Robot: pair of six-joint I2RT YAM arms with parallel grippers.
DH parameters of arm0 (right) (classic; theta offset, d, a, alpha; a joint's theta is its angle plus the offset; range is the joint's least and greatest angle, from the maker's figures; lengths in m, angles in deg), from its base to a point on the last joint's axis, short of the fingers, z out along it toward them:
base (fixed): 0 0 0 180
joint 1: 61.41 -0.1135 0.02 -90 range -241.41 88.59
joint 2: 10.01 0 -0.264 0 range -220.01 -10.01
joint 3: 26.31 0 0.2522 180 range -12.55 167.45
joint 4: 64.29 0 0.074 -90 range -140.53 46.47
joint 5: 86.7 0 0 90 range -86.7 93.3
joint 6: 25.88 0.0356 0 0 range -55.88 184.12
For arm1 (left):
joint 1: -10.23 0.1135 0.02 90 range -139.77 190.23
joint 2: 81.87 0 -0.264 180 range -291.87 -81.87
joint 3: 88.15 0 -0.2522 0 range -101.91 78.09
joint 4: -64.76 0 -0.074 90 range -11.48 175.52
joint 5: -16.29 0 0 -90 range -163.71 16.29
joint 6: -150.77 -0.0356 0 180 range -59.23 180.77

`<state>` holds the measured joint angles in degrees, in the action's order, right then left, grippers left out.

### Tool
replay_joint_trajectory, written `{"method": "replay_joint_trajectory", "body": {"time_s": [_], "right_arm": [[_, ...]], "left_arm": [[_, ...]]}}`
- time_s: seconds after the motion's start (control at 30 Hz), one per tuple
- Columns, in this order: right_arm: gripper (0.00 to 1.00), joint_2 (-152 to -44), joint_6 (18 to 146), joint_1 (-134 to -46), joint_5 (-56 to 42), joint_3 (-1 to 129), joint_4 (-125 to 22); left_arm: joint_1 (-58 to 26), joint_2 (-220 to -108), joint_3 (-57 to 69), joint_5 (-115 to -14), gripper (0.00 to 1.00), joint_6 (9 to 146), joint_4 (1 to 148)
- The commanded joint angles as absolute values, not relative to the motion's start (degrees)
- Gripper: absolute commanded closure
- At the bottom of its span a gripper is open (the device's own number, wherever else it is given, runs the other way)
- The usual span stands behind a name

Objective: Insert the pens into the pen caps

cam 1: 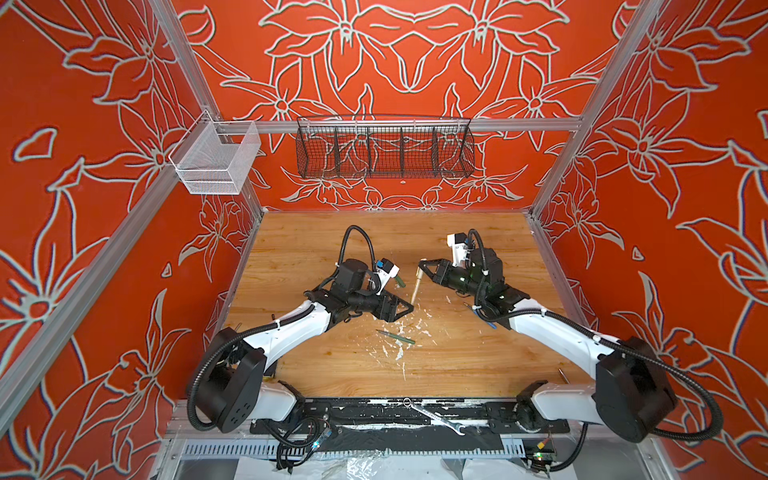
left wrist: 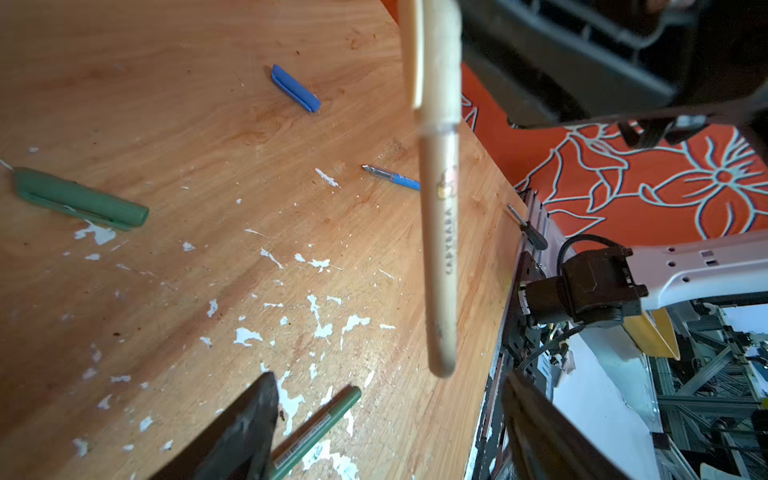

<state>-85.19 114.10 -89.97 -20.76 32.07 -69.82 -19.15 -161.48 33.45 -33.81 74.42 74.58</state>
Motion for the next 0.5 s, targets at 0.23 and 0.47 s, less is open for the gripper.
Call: {"method": "replay_joint_trajectory", "body": {"time_s": [0.23,0.47], "right_arm": [[1.0,-86.6,118.5,-89.8,-22.7,30.4,-77.7],[1.0,-86.8,118.5,-89.8,-22.7,30.1,-78.2]], "left_arm": [[-20.5,-162.4,32.9,-30.2,0.34,77.9,68.9],[-20.5,-162.7,32.7,-30.3,0.55,78.5,68.7]]}}
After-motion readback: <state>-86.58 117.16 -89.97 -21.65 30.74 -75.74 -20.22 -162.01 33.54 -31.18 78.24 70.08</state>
